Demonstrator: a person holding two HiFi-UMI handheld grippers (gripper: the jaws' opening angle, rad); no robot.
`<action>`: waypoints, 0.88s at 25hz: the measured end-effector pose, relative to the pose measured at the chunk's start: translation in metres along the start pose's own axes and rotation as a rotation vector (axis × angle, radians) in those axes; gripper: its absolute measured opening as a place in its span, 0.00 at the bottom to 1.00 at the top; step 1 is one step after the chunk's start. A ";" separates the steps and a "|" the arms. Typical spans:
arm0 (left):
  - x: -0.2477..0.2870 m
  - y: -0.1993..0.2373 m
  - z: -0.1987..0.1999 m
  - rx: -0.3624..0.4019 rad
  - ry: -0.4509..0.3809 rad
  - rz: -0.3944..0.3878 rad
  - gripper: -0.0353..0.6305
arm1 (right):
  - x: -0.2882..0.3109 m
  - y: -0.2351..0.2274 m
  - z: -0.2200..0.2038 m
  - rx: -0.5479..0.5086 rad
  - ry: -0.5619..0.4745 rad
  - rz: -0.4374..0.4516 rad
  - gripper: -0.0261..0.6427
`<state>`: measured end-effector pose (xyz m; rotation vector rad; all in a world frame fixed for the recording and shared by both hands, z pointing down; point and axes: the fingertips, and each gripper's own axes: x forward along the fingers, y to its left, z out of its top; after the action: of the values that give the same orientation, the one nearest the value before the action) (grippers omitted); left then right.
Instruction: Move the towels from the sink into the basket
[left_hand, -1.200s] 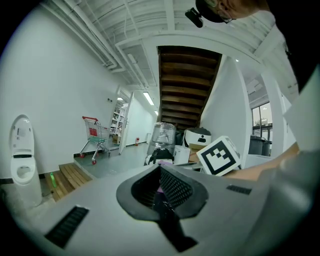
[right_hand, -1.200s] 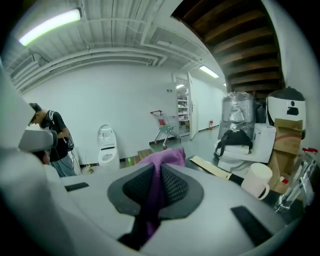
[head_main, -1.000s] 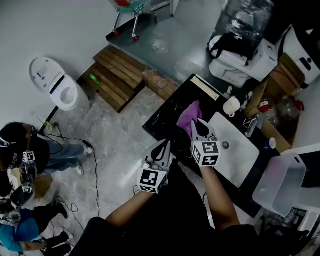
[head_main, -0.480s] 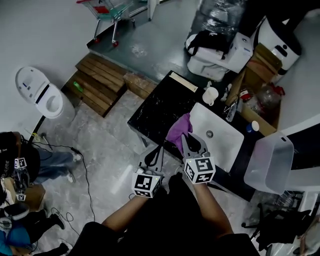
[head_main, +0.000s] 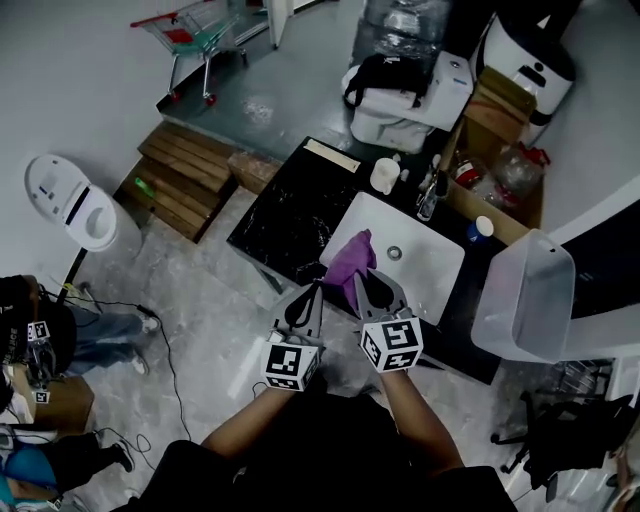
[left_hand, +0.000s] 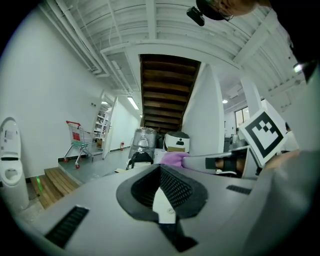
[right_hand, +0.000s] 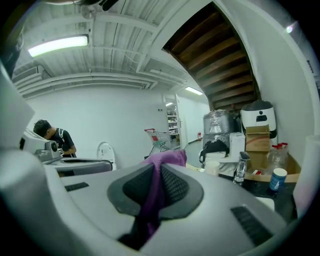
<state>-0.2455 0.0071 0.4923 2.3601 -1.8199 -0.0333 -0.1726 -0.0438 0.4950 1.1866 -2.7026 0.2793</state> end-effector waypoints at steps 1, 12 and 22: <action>0.001 -0.010 0.001 0.007 0.000 -0.001 0.07 | -0.011 -0.006 0.001 -0.001 -0.005 -0.003 0.11; 0.007 -0.151 0.003 0.035 -0.008 -0.073 0.07 | -0.144 -0.085 0.001 0.003 -0.056 -0.082 0.11; 0.023 -0.279 0.007 0.084 -0.007 -0.188 0.07 | -0.253 -0.153 0.017 0.021 -0.144 -0.170 0.11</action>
<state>0.0272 0.0526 0.4483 2.5853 -1.6263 0.0125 0.1081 0.0296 0.4342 1.4855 -2.7007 0.2055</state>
